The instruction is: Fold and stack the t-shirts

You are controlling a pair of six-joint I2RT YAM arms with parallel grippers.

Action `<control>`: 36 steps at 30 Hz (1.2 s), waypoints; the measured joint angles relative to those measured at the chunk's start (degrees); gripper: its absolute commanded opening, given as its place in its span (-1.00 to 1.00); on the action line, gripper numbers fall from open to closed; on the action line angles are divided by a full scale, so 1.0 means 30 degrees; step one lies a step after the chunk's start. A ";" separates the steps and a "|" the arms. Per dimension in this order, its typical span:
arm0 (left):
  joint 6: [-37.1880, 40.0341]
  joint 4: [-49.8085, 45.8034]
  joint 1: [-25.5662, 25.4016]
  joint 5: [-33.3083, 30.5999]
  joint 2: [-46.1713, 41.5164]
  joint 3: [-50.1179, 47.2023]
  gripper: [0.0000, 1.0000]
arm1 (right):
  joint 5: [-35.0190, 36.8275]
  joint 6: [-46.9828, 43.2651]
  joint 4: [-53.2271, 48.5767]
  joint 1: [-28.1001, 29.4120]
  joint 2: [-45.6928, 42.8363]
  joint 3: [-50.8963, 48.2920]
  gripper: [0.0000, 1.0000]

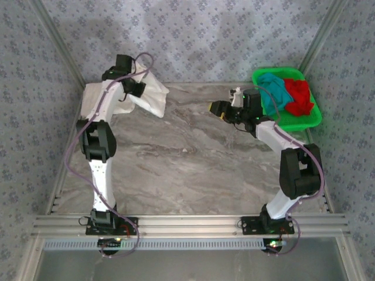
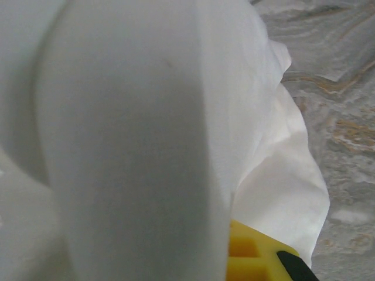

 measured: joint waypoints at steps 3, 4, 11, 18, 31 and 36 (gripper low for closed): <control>0.0736 -0.0539 0.0627 0.0015 0.0328 0.1246 -1.00 | 0.0007 -0.0073 -0.0321 -0.0204 -0.0007 -0.0430 0.12; 0.0933 -0.0670 0.0816 0.0015 0.0488 0.1712 -1.00 | 0.0015 -0.0124 -0.0415 -0.0262 -0.0007 -0.0568 0.12; 0.2018 -0.1727 0.2018 0.0787 0.2980 0.6557 -1.00 | 0.0233 -0.0313 -0.0984 -0.0452 -0.0270 -0.0947 0.11; 0.3082 -0.1719 0.3140 0.2120 0.4444 0.7519 -1.00 | 0.0321 -0.0379 -0.1800 -0.0627 -0.0714 -0.0947 0.09; 0.3985 -0.1661 0.6149 0.4291 0.5639 0.7563 -1.00 | 0.0823 -0.0437 -0.2994 -0.0444 -0.0838 -0.0707 0.08; 0.4350 -0.1005 0.6499 0.4371 0.6739 0.7635 -0.40 | 0.1027 -0.0444 -0.3432 -0.0168 -0.0838 -0.0444 0.08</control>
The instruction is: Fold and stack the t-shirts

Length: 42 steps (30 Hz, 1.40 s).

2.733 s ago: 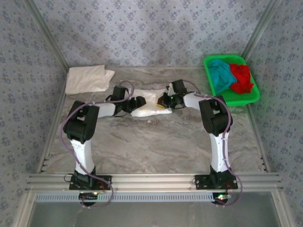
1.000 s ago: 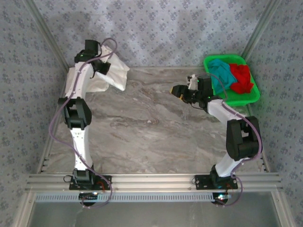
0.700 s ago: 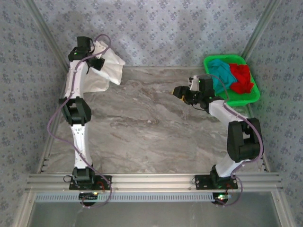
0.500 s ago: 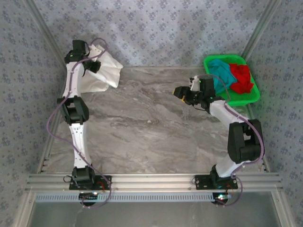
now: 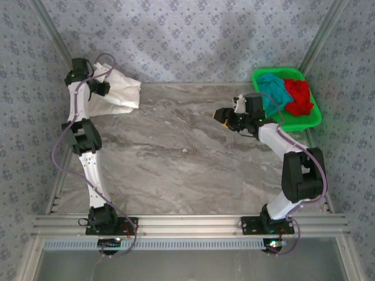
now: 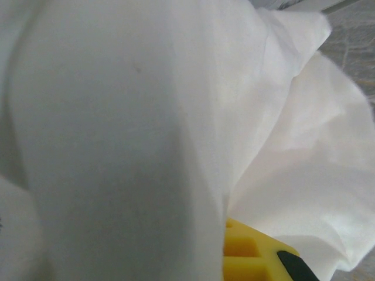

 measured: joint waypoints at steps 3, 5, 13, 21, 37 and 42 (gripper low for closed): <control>0.0160 0.0408 0.0117 -0.0561 0.1005 0.0393 0.21 | 0.0146 0.0000 -0.0393 0.0146 0.0000 0.0277 0.08; -0.0015 0.0437 0.0262 -0.0845 0.1617 0.0896 0.82 | 0.0284 -0.0226 -0.0619 0.0211 -0.0058 0.0386 0.10; -0.2965 0.1384 0.1333 -0.0852 -0.0262 0.0182 0.96 | 0.0838 -0.0831 -0.1180 0.0284 -0.0634 0.0925 0.18; -0.7220 0.8925 0.2776 -0.1676 -1.6801 -1.6735 0.96 | 0.2732 -0.2084 -0.1384 0.0401 -0.1093 0.1239 0.49; -1.2407 2.0750 -0.3876 -1.0506 -2.9164 -4.2067 0.96 | 1.8032 -0.9522 0.3927 -0.0954 -0.7067 -0.8939 1.00; -1.2167 2.5893 -0.3606 -1.0091 -2.6148 -4.4282 0.96 | 1.7915 -1.0207 0.6776 -0.3577 -0.5020 -1.0032 1.00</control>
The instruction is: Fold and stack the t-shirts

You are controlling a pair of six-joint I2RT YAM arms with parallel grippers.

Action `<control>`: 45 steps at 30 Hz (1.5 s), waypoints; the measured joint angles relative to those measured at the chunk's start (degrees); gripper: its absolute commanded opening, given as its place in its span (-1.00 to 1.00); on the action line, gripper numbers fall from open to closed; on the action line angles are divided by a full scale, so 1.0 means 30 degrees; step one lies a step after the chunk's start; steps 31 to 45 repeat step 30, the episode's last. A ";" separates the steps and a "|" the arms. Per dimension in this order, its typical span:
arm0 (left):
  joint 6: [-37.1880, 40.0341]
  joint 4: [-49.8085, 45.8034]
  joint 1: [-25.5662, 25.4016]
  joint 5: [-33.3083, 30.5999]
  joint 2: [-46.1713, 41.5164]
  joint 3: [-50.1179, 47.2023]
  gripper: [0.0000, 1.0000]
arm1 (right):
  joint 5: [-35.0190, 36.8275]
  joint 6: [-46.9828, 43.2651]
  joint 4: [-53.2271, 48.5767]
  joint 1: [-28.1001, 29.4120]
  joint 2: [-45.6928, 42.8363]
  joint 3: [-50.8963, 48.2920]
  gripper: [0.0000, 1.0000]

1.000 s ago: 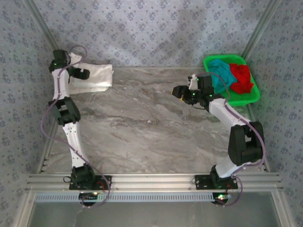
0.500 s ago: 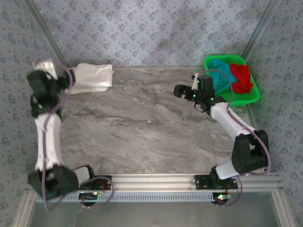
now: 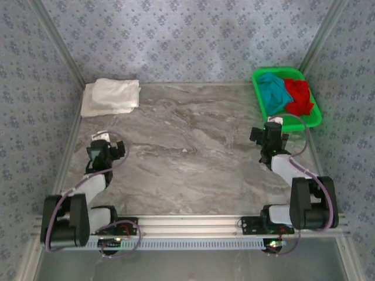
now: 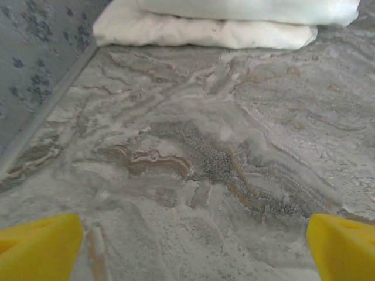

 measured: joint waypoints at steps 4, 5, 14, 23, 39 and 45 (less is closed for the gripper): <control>-0.0073 0.3410 0.0080 0.0546 0.3184 0.0087 0.97 | -0.1501 -0.0794 0.2506 -0.0758 0.1042 -0.1093 1.00; -0.0066 0.4182 0.0073 0.0692 0.3796 0.0087 0.96 | -0.2098 -0.0882 0.3330 -0.1020 0.1326 -0.1362 1.00; 0.0707 0.8721 -0.0160 0.3126 0.5982 -0.0503 0.96 | -0.5246 -0.1792 0.9340 -0.1435 0.3759 -0.4153 1.00; 0.0736 0.6914 -0.0146 0.3228 0.6200 0.1982 0.96 | -0.5370 -0.2317 0.9843 -0.1027 0.3767 -0.3293 1.00; 0.0743 0.6579 -0.0138 0.3242 0.6200 0.1967 0.97 | -0.5384 -0.2382 0.9836 -0.1020 0.3767 -0.3271 1.00; 0.0743 0.6579 -0.0138 0.3242 0.6200 0.1967 0.97 | -0.5384 -0.2382 0.9836 -0.1020 0.3767 -0.3271 1.00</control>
